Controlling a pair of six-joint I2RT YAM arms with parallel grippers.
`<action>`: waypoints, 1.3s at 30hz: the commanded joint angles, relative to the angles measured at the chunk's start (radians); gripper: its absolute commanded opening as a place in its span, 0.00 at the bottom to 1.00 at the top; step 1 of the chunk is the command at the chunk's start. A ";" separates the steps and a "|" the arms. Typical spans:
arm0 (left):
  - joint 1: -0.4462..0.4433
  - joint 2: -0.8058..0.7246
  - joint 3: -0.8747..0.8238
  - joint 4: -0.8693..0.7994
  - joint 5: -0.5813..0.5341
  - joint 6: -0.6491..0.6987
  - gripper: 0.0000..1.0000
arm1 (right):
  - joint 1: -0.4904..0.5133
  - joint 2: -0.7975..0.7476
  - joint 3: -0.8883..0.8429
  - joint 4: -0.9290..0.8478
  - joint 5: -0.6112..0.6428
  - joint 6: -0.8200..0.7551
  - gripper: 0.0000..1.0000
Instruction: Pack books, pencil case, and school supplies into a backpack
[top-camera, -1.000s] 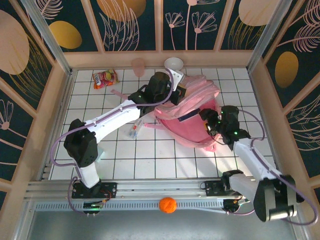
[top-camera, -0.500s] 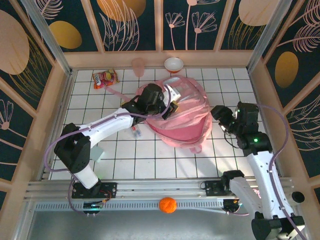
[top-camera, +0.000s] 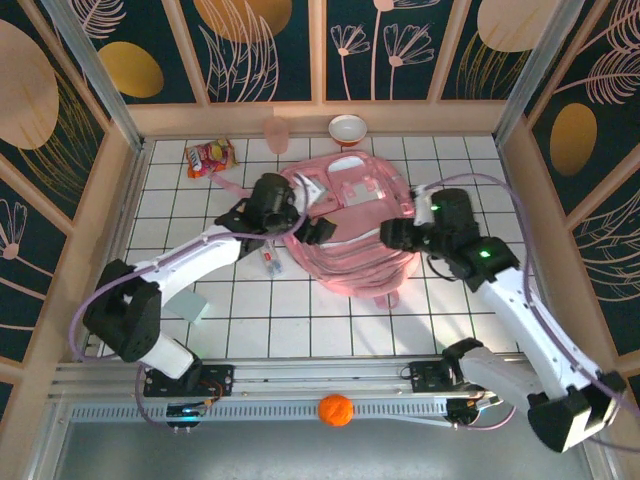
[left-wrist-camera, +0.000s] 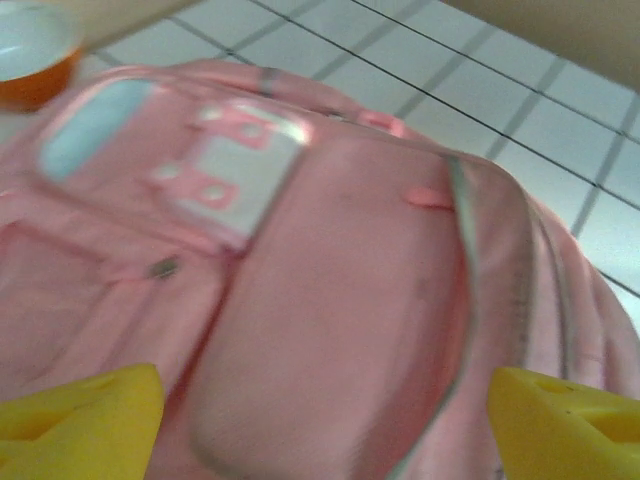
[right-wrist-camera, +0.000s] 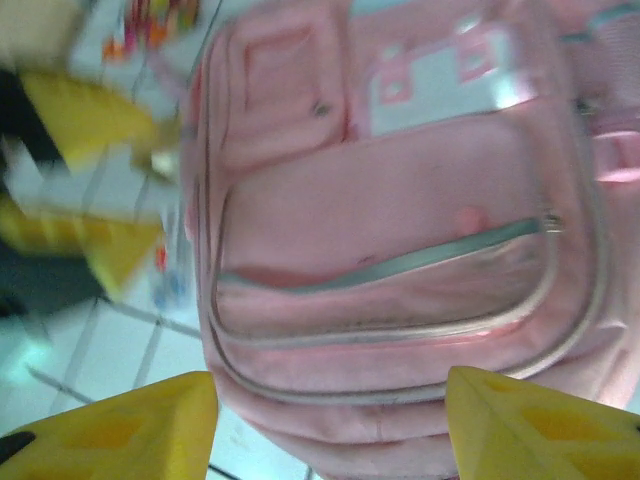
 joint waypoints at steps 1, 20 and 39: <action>0.069 -0.091 -0.092 0.122 -0.043 -0.209 0.84 | 0.161 0.091 -0.003 -0.039 0.115 -0.314 0.62; 0.220 -0.240 -0.331 0.245 -0.046 -0.411 0.85 | 0.381 0.463 -0.164 0.268 0.238 -0.777 0.70; 0.220 -0.239 -0.370 0.276 -0.037 -0.459 0.84 | 0.385 0.459 -0.285 0.470 0.424 -0.844 0.64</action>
